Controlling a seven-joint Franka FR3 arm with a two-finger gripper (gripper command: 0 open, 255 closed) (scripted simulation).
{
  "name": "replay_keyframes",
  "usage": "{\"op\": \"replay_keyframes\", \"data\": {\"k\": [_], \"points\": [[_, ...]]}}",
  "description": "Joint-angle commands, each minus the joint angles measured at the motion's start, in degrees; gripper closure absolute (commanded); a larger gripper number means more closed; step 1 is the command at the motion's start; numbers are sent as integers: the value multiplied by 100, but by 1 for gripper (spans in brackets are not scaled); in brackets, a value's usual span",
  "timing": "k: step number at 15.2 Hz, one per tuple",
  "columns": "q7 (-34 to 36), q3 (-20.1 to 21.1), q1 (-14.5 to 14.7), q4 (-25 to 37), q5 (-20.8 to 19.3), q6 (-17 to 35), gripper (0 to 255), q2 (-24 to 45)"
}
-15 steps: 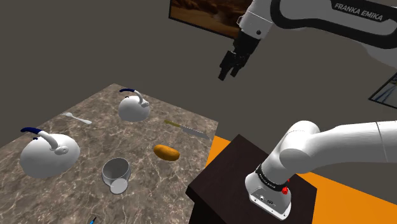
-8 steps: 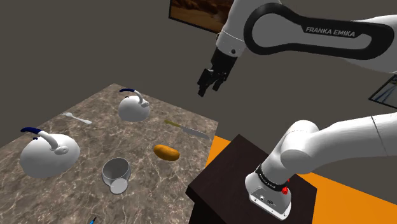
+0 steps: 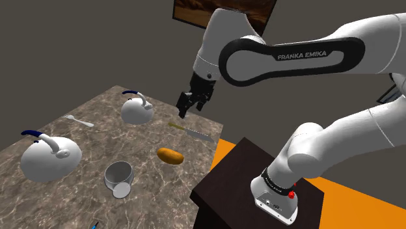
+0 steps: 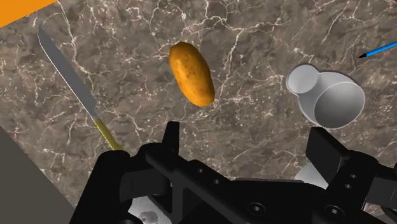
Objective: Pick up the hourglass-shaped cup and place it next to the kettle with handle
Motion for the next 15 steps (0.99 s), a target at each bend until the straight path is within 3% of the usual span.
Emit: {"op": "replay_keyframes", "data": {"k": [1,8,15], "points": [[230,231,3,99,-19,289,0,367],[1206,1007,-58,537,-494,1240,0,1779],[2624,1411,90,1344,-1827,1867,0,3492]]}}
